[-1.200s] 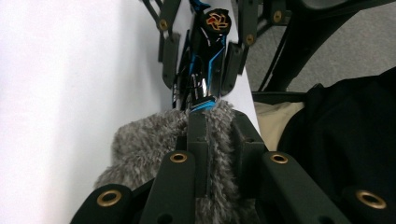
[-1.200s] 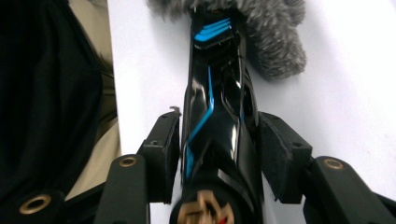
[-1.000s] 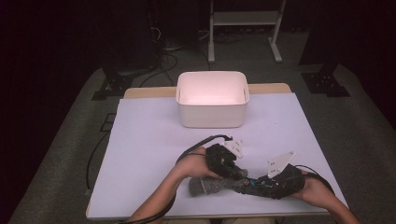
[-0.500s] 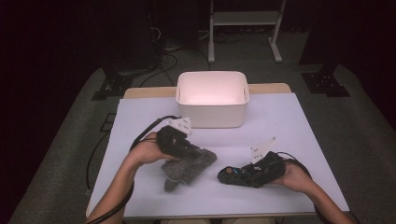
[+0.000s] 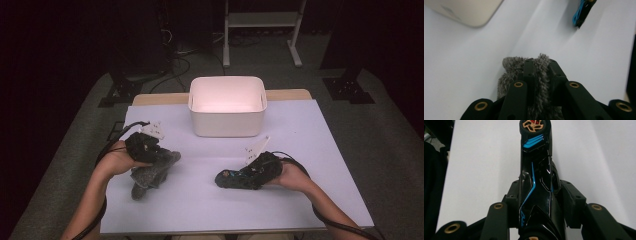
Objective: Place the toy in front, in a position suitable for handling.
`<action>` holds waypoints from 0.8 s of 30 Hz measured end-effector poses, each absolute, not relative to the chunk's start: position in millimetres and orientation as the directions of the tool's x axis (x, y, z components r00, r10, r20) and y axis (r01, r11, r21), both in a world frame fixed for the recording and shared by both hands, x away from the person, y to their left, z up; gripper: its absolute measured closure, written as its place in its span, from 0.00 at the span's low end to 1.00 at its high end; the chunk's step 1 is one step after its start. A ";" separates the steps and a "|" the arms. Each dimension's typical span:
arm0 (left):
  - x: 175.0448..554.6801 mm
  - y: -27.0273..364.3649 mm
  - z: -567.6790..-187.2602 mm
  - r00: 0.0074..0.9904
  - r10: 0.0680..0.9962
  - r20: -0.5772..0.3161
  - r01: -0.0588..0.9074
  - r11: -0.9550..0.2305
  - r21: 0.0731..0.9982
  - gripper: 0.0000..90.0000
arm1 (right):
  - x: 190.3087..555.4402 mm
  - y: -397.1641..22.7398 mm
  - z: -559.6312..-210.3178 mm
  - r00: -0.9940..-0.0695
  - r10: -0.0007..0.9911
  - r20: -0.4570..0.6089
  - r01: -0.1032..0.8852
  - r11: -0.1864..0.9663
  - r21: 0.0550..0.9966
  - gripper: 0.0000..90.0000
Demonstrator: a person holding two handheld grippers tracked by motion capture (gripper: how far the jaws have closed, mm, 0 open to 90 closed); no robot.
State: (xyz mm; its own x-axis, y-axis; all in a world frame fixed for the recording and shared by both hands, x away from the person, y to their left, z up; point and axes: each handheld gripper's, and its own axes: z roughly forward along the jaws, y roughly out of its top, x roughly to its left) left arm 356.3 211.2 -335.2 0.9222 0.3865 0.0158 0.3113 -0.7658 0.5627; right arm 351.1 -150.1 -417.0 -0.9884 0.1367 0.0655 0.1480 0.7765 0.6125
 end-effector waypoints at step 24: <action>322.0 159.3 -420.9 0.939 0.339 -0.054 0.305 -0.753 0.583 0.44 | 305.7 -156.8 -426.1 -0.986 0.152 0.074 0.165 0.775 0.610 0.31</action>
State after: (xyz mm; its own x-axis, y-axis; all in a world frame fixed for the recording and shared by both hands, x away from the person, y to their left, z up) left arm 322.0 159.3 -420.9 0.9393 0.3389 -0.0535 0.3048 -0.7528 0.5835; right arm 305.7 -156.8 -426.1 -0.9856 0.1521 0.0736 0.1651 0.7747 0.6103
